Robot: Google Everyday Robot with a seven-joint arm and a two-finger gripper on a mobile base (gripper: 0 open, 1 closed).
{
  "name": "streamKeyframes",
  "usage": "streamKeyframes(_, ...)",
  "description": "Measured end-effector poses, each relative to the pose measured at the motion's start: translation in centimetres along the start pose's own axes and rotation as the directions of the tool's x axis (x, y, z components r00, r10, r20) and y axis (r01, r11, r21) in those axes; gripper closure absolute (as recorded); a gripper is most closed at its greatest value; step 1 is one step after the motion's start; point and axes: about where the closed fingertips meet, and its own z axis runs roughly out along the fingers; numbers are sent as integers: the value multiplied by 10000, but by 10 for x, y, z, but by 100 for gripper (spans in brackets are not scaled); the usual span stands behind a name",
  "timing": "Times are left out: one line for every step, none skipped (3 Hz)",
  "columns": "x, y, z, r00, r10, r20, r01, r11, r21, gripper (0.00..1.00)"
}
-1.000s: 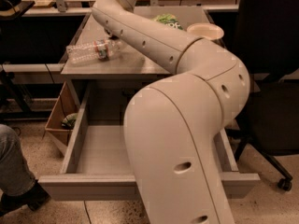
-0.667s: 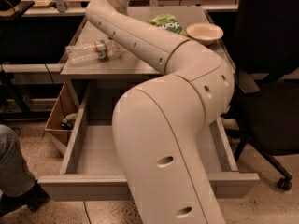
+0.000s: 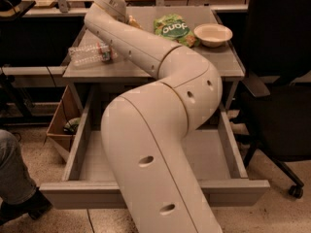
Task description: Place orange can into top drawer
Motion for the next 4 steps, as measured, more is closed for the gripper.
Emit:
streamKeyframes(-4, 1, 14, 9986, -473, -236, 467, 9986, -254, 0)
streamKeyframes(-9, 1, 23, 9960, -825, -331, 809, 9956, -474, 0)
streamKeyframes(-14, 2, 30, 9927, -1157, -354, 1133, 9915, -644, 0)
streamKeyframes(-18, 3, 37, 9879, -1501, -379, 1467, 9859, -802, 0)
